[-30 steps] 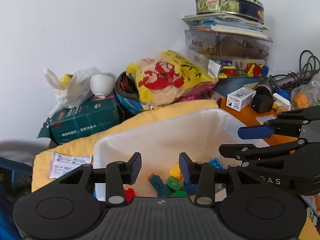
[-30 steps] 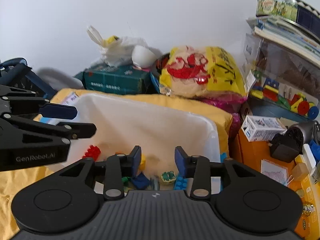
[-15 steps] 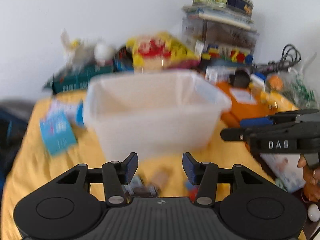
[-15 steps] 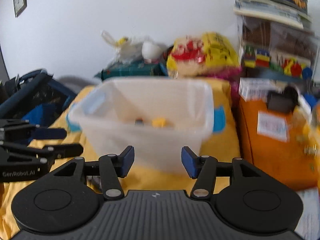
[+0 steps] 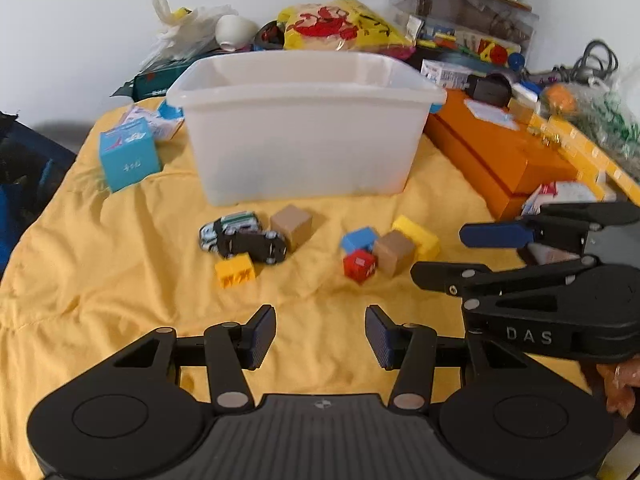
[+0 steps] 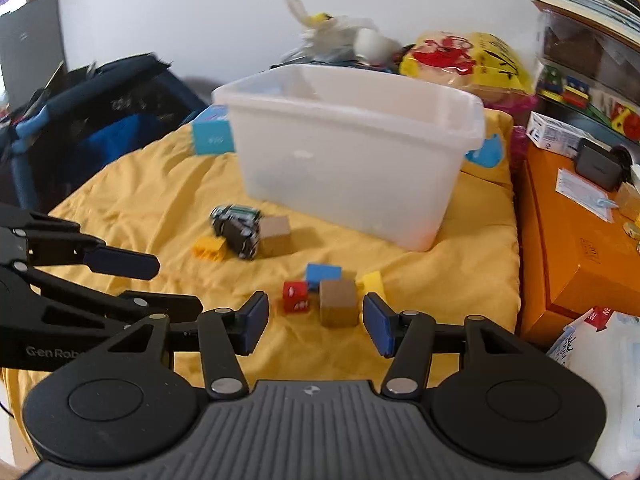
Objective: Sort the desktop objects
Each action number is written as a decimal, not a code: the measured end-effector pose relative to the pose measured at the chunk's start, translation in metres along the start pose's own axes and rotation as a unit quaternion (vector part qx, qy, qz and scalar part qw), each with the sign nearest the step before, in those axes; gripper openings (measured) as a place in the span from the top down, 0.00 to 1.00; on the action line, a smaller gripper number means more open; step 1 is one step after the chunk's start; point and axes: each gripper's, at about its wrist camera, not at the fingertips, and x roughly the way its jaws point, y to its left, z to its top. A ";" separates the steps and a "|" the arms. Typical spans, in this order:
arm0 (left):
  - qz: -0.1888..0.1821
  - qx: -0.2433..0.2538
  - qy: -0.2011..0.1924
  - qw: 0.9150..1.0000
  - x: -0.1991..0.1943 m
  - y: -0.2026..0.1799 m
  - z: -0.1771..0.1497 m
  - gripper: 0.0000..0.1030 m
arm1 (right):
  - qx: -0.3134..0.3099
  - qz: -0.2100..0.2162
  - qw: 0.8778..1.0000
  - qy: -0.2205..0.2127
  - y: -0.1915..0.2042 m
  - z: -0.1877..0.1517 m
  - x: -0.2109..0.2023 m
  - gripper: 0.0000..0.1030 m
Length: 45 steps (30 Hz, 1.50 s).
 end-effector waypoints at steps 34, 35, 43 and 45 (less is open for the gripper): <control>-0.118 0.048 -0.017 0.992 0.013 0.063 -0.002 0.48 | 0.064 -0.140 0.988 0.011 0.053 -0.001 0.010 0.42; -0.118 0.048 -0.016 0.992 0.013 0.065 -0.002 0.48 | 0.065 -0.141 0.988 0.012 0.055 -0.001 0.010 0.41; -0.120 0.041 -0.024 0.992 0.013 0.072 -0.003 0.48 | 0.059 -0.147 0.987 0.019 0.062 -0.001 0.010 0.40; -0.116 0.038 -0.028 0.992 0.014 0.071 -0.002 0.48 | 0.052 -0.147 0.987 0.020 0.064 -0.001 0.009 0.39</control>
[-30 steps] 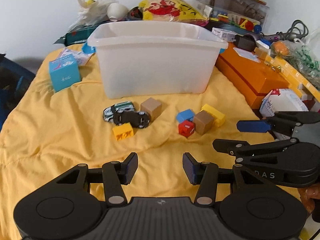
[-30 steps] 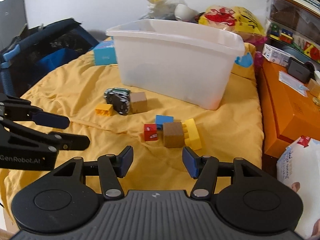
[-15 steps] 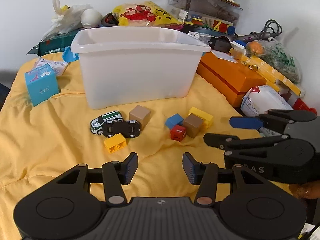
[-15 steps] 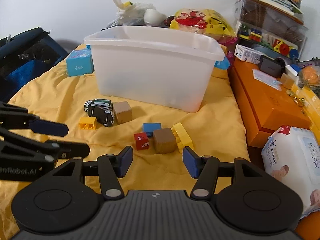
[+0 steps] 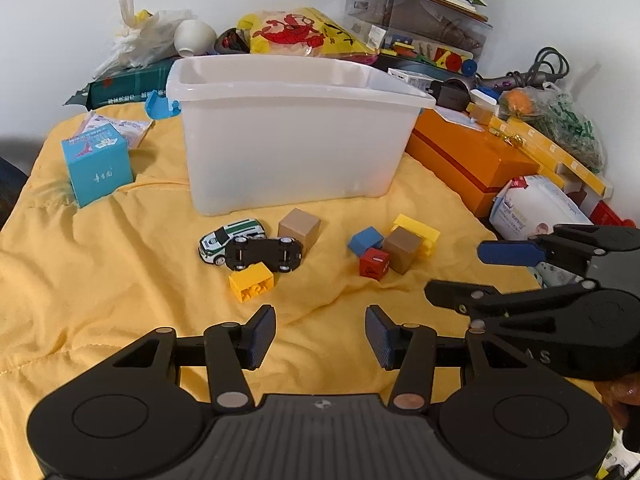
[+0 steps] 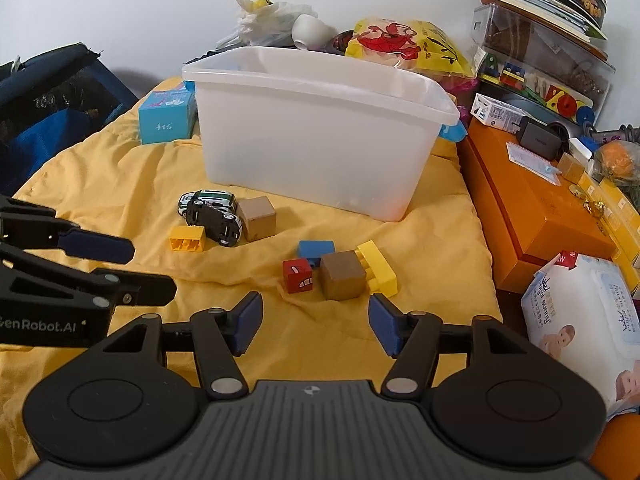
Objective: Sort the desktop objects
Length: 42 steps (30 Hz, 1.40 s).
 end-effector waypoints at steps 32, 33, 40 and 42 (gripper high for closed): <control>0.053 -0.011 0.028 0.998 0.050 0.063 0.060 0.47 | -0.066 0.190 0.979 0.011 0.017 0.030 0.096 0.56; 0.052 -0.006 0.036 0.998 0.052 0.065 0.058 0.47 | -0.068 0.197 0.978 0.009 0.019 0.031 0.101 0.57; 0.037 0.011 0.058 0.998 0.056 0.073 0.055 0.47 | -0.087 0.217 0.972 -0.011 0.028 0.040 0.118 0.71; 0.032 0.029 0.064 0.997 0.062 0.072 0.057 0.47 | -0.095 0.219 0.971 0.001 0.029 0.041 0.115 0.82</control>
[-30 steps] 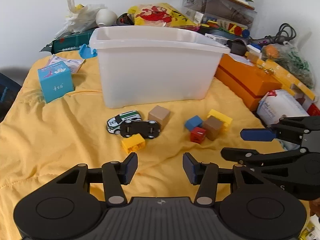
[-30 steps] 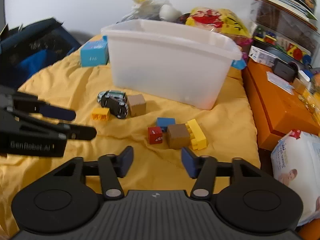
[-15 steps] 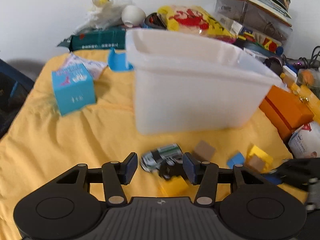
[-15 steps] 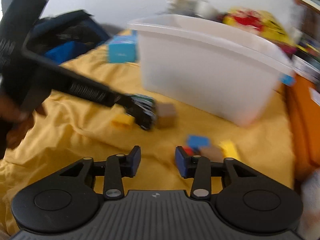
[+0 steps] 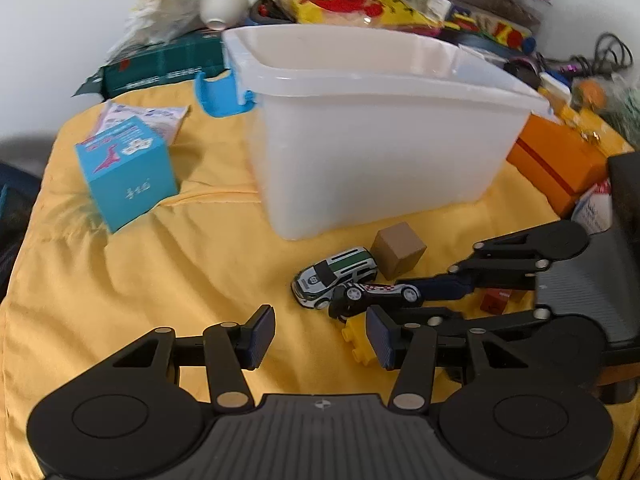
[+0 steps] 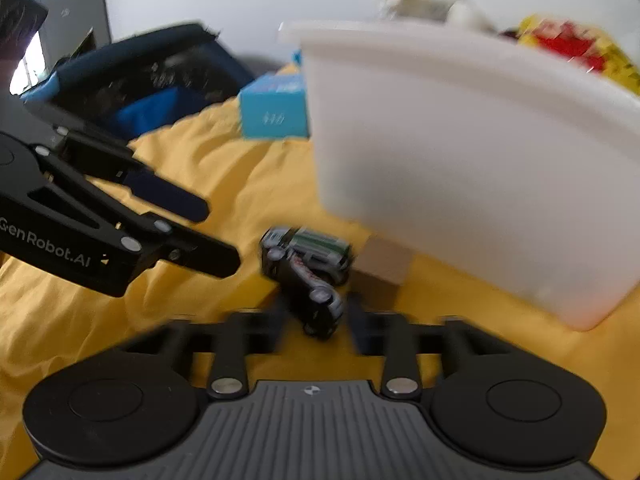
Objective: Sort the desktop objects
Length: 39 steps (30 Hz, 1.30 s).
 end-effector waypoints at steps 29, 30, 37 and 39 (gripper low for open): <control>-0.044 0.066 -0.015 0.997 -0.038 -0.073 -0.007 0.63 | 0.069 -0.093 0.993 0.018 -0.016 -0.057 -0.118 0.85; -0.038 0.056 -0.009 0.998 -0.034 -0.078 -0.015 0.63 | 0.053 -0.106 0.993 0.019 -0.014 -0.059 -0.119 0.85; 0.015 0.000 0.047 0.999 -0.008 -0.095 -0.048 0.63 | -0.072 -0.159 0.984 0.032 0.003 -0.070 -0.113 0.85; 0.031 -0.001 0.051 0.998 -0.007 -0.096 -0.055 0.62 | -0.102 -0.145 0.983 0.038 0.012 -0.075 -0.110 0.85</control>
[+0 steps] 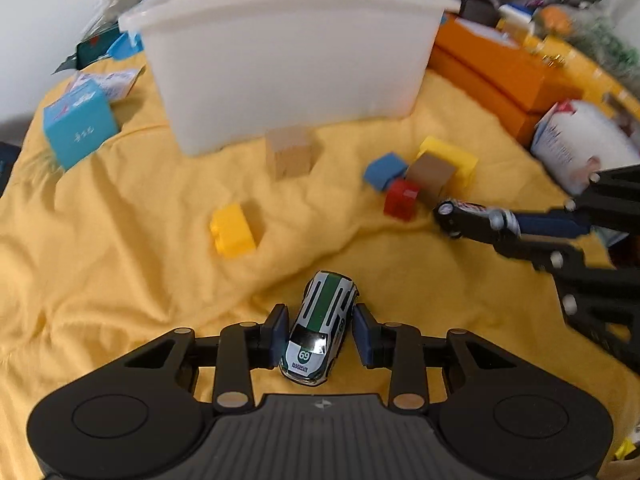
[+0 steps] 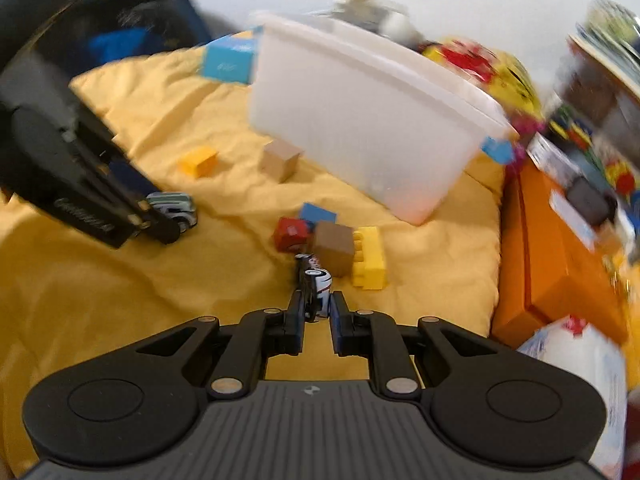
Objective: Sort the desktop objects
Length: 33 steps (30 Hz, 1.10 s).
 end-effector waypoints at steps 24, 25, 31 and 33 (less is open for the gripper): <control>0.021 -0.027 0.000 0.999 -0.019 -0.003 -0.022 0.47 | 0.223 0.092 0.970 0.021 -0.029 -0.002 -0.001 0.45; 0.023 -0.021 0.000 1.000 -0.019 -0.004 -0.022 0.47 | 0.222 0.089 0.970 0.031 -0.027 -0.003 0.002 0.45; 0.022 -0.009 -0.005 1.000 -0.016 -0.004 -0.020 0.47 | 0.244 0.090 0.965 0.042 -0.028 -0.001 0.021 0.48; 0.018 -0.012 -0.009 1.000 -0.017 -0.002 -0.019 0.47 | 0.250 0.086 0.963 0.053 -0.029 0.003 0.030 0.53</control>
